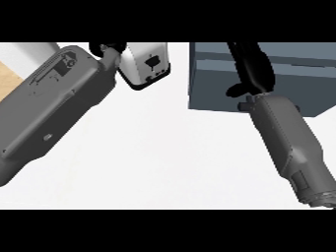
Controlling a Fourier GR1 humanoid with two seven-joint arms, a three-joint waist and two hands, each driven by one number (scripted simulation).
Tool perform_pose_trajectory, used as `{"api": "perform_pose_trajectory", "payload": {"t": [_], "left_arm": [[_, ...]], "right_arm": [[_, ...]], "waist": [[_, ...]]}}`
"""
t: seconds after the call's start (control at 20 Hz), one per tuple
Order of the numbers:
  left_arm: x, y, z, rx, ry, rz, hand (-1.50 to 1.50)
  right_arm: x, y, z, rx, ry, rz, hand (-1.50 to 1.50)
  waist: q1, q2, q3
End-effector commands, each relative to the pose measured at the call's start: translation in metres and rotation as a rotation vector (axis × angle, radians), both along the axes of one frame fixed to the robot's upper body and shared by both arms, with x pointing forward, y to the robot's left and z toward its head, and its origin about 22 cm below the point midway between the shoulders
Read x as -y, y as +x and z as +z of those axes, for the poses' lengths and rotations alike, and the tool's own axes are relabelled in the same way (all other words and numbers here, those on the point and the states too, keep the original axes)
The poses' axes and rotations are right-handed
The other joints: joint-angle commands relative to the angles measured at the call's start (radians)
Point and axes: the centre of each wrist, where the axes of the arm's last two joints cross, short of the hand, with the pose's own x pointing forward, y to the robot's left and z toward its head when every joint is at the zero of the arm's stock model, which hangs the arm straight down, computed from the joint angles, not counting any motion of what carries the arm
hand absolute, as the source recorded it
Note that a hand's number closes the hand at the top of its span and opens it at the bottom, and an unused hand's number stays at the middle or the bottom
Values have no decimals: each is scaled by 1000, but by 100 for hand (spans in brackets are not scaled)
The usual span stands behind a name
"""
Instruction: Pick up the can, place it into the drawer and close the drawer
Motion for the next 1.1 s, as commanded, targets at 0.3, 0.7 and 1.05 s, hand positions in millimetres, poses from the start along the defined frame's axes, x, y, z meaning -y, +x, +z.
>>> {"api": "perform_pose_trajectory", "payload": {"t": [0.3, 0.7, 1.05], "left_arm": [[-20, -14, -2, 23, 15, -12, -150], [-9, -18, 5, 16, 7, -19, -150], [-21, -25, 11, 20, 13, -43, -150]], "right_arm": [[-8, 23, 18, 61, 30, -74, -150], [1, 33, 36, 101, 5, -108, -150], [9, 45, 73, 98, 19, -126, -150]], "waist": [[29, 25, 17], [39, 38, 18], [62, 40, 18]]}}
